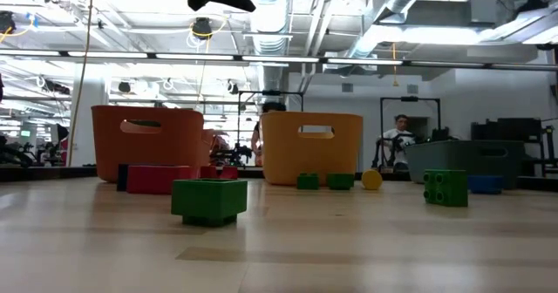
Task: Sort blocks
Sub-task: Put the green game piece into the blue bin
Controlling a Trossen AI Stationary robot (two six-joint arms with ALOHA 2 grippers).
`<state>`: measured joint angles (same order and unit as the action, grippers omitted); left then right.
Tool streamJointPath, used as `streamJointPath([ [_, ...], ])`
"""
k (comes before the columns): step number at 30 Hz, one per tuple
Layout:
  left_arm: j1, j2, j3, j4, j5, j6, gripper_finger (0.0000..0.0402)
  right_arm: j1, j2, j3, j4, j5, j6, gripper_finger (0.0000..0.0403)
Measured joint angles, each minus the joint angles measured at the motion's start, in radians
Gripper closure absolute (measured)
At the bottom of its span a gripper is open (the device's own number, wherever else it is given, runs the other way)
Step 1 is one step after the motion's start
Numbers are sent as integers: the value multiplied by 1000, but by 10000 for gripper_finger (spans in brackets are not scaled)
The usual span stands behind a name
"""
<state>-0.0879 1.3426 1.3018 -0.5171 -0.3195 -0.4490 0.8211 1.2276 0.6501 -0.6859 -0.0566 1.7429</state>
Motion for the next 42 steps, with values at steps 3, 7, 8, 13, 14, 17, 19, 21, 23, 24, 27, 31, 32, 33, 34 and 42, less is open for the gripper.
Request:
streamJointPath([
  [3,4,0,0,0,0,16,166,2,-33,24,-11,-4,-5,160],
  [7,10,-5,0,0,0,30,166,-2,-107,120,-166,-6,-6,156],
  [8,11,-6,0,6,0,34,166,-8,-124,157,-232,-4,-8,158],
  [13,12,-18,0,12,-8,49,166,-93,-167,344,-541,95,-108,170],
  [14,12,-18,0,11,-9,48,166,-127,-169,373,-575,123,-147,172],
  [17,12,-16,0,5,-8,33,166,-259,-165,422,-606,177,-303,176],
  [19,12,-16,0,-2,-9,4,166,-362,-151,434,-572,184,-441,177],
  [21,12,-16,0,-12,-8,-22,166,-453,-128,435,-514,185,-586,177],
  [23,8,-16,0,-21,-8,-43,166,-529,-102,435,-439,185,-722,177],
  [24,3,-18,0,-28,-7,-54,166,-565,-89,435,-402,177,-783,177],
  [27,-17,-25,0,-59,-2,-88,166,-652,-53,435,-305,117,-930,177],
  [31,-53,-27,0,-108,0,-119,166,-714,-12,436,-228,50,-1041,177],
  [32,-61,-27,0,-113,0,-125,166,-720,-1,439,-223,40,-1057,177],
  [33,-69,-27,0,-121,0,-131,166,-723,12,446,-221,31,-1073,177],
  [34,-76,-27,0,-129,-1,-136,166,-726,28,459,-221,28,-1092,177],
  [42,-106,-28,0,-153,-1,-140,166,-726,176,610,-218,27,-1284,177],
])
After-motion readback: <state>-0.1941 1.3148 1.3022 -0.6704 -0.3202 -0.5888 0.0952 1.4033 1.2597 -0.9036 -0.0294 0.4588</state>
